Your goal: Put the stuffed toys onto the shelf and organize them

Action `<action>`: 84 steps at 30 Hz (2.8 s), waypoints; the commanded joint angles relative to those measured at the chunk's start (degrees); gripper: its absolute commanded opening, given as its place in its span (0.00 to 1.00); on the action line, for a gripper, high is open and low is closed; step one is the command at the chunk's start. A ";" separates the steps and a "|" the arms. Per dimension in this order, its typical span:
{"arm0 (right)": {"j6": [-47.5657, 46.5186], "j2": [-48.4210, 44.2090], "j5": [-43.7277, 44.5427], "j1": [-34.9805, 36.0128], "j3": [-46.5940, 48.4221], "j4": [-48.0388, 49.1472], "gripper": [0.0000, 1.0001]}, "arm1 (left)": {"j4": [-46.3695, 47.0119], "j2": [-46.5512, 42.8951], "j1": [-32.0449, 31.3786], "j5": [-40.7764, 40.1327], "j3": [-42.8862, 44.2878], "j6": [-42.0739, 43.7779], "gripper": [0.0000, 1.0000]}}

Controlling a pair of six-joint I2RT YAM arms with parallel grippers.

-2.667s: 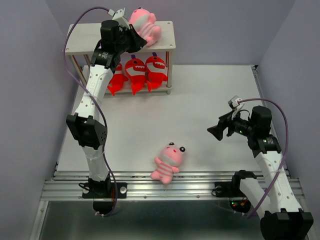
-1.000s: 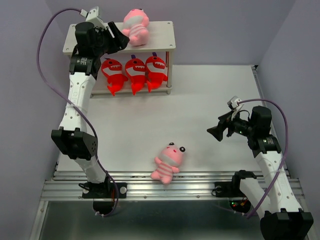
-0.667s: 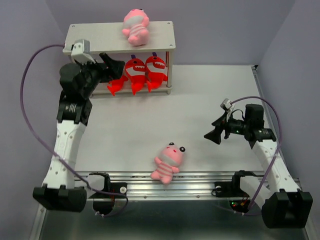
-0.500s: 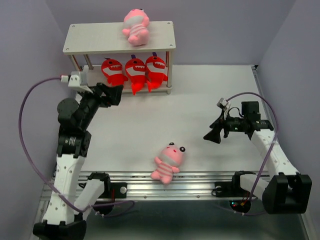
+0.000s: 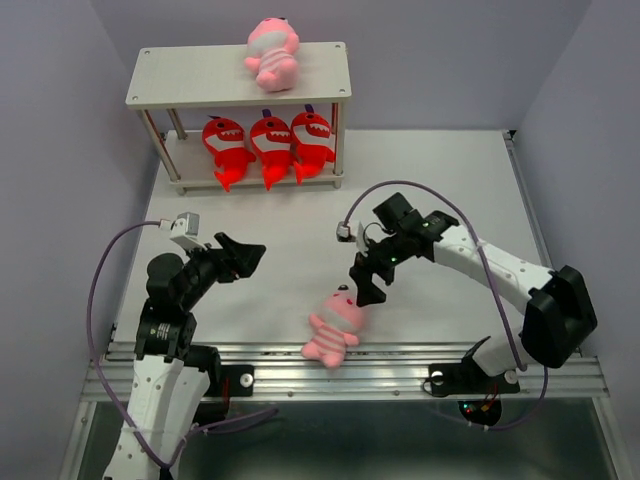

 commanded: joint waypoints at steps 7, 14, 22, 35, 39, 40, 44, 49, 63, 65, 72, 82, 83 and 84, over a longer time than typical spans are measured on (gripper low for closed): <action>2.10 11.87 12.21 10.69 5.33 1.73 1.00 | -1.40 -3.28 -0.08 2.16 -0.68 -6.12 0.99; 3.50 17.06 9.58 12.54 5.85 3.49 0.68 | -1.58 -4.69 -0.08 1.72 -2.18 -7.89 0.99; -0.71 14.54 8.78 12.02 6.30 1.47 0.01 | 3.69 2.16 -0.70 8.75 -4.11 -8.15 0.94; -4.50 -3.05 19.85 -3.54 7.70 2.08 0.01 | 22.40 16.12 -30.03 -9.50 -7.28 -16.93 0.94; -4.06 -5.60 22.75 -3.54 7.44 2.70 0.01 | 30.14 22.98 -36.72 -15.92 -6.76 -20.28 0.94; -4.06 -6.39 22.93 -4.06 7.26 2.79 0.01 | 31.46 26.22 -38.65 -16.55 -6.23 -20.37 0.94; -3.53 -7.36 22.49 -4.07 7.00 2.87 0.01 | 33.93 34.32 -43.14 -17.70 -2.01 -20.37 0.94; -3.09 -7.72 20.92 -4.07 6.56 3.05 0.01 | 36.74 40.48 -46.84 -19.10 0.19 -21.07 0.87; -3.18 -9.74 16.87 -4.07 3.48 3.75 0.01 | 40.52 40.57 -47.02 -20.42 0.28 -21.24 0.38; -3.09 -10.09 16.96 -4.07 3.31 3.75 0.02 | 40.70 40.31 -47.02 -20.42 0.02 -21.25 0.30; -0.90 -12.28 19.93 -4.07 1.55 6.38 0.60 | 38.78 35.84 -44.56 -21.13 -0.95 -19.40 0.00; 5.52 -20.28 23.21 -12.85 -6.53 14.56 1.00 | 13.91 23.71 -25.78 -19.02 15.53 -2.38 0.00; 5.79 -20.63 22.59 -13.47 -7.67 15.09 1.00 | 12.41 23.79 -24.27 -18.58 18.09 -0.87 0.00; 5.96 -21.07 21.89 -14.00 -8.81 15.70 1.00 | 10.74 24.14 -22.69 -17.88 20.47 0.45 0.00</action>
